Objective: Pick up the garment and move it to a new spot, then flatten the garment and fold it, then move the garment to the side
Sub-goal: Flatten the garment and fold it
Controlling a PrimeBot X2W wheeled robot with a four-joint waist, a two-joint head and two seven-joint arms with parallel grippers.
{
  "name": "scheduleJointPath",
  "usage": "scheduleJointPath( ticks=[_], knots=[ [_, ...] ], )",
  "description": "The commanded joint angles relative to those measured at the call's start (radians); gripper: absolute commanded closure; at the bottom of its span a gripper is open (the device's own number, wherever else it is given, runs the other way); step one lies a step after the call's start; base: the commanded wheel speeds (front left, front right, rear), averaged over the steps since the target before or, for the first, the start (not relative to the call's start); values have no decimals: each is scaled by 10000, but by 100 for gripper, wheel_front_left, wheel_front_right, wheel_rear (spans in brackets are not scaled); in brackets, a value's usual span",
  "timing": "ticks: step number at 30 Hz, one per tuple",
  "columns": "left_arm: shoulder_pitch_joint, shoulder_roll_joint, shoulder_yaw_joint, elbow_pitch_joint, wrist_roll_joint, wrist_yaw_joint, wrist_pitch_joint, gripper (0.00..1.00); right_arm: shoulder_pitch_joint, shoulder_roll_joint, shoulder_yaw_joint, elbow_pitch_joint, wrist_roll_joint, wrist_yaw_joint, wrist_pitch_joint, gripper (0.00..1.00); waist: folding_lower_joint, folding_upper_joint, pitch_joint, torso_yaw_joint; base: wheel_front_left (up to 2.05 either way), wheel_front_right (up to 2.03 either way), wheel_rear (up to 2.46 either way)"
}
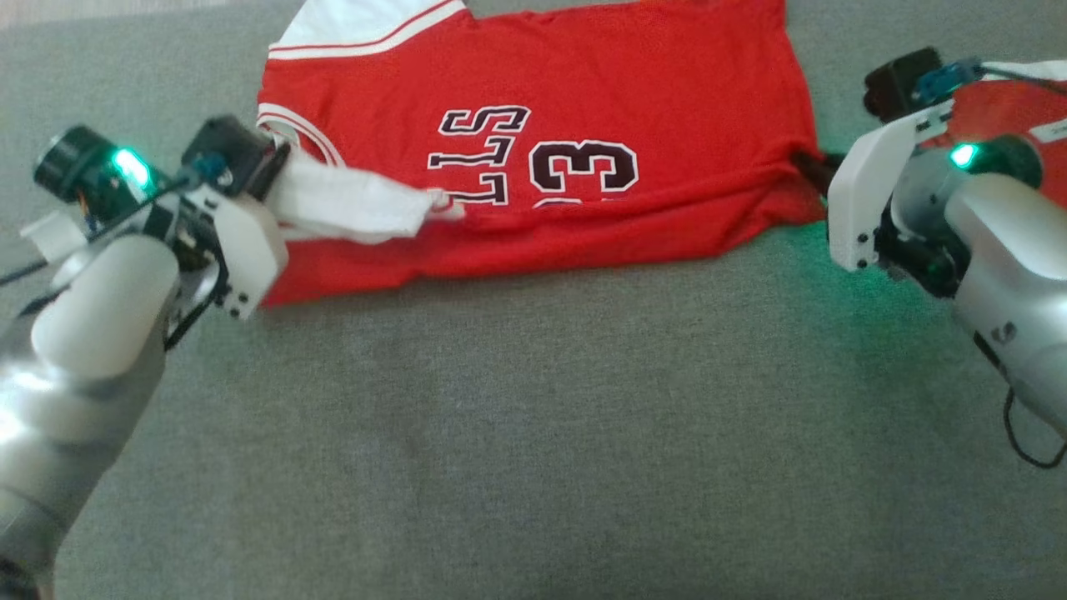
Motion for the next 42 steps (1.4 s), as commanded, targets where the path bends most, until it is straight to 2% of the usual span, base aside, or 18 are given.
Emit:
scheduleJointPath(
  ticks=[1, 4, 7, 11, 15, 18, 20, 23, 25, 29, 32, 35, 38, 42],
  knots=[
    [-735, 227, 394, 176, -69, 19, -234, 0, -227, 37, -74, 67, -113, 65, -282, 0, -1, 0, 81, 12, 0, 0, 0],
    [-1132, -137, 524, 879, -89, 158, -749, 0, -381, 230, -184, 394, -140, 65, -801, 0, -1, 0, 139, 10, 0, 0, 0],
    [-1369, -466, 819, 1459, -161, 655, -1604, 0, -402, 415, -346, 649, -106, 65, -1525, 0, -1, 0, 79, 8, 0, 0, 0],
    [-1384, -848, 1390, 1987, -454, 1397, -3149, 0, -349, 554, -657, 945, -172, 65, -3114, 0, -1, 0, -201, 40, 0, 0, 0],
    [-988, -1123, 2170, 1908, -944, 1931, -4096, 0, -248, 612, -1153, 1285, -494, 65, -5183, 0, -1, 0, -658, 78, 0, 0, 0],
    [-671, -1175, 2598, 1311, -964, 2210, -4168, 0, -159, 633, -1607, 1364, -760, 65, -5442, 0, -1, 0, -910, 140, 0, 0, 0],
    [-143, -1168, 3253, 214, -873, 2540, -4176, 0, -225, 466, -2979, 761, -1309, 65, -5464, 0, -1, 0, -1101, 147, 0, 0, 0],
    [1062, -1217, 4208, -1429, -522, 2976, -4179, 0, 740, 406, -5432, -565, -2830, 65, -5469, 0, -1, 0, -1522, 130, 0, 0, 0],
    [1990, -1322, 4659, -2340, -175, 3176, -4180, 0, 1872, 713, -7101, -1585, -3936, 65, -5470, 0, -1, 0, -1821, 143, 0, 0, 0],
    [3832, -1758, 5273, -3779, 350, 3152, -4181, 0, 4347, 1856, -9651, -3562, -5888, 65, -5472, 0, -1, 0, -2378, 206, 0, 0, 0],
    [5114, -2169, 5687, -4577, 722, 3182, -4182, 0, 5911, 2693, -10594, -4803, -7137, 65, -5472, 0, -1, 0, -2667, 245, 0, 0, 0],
    [6337, -2721, 6113, -4973, 920, 3191, -4182, 0, 7211, 3431, -11305, -5654, -7793, 65, -5472, 0, -1, 0, -2911, 263, 0, 0, 0],
    [7341, -3130, 6320, -5030, 1292, 3089, -4182, 0, 8245, 3785, -11509, -6191, -8174, 65, -5473, 0, -1, 0, -3016, 220, 0, 0, 0],
    [8259, -3658, 6819, -5155, 1887, 2935, -4182, 0, 9401, 3930, -11459, -6632, -8240, 65, -5473, 0, -1, 0, -3043, 171, 0, 0, 0]
  ],
)
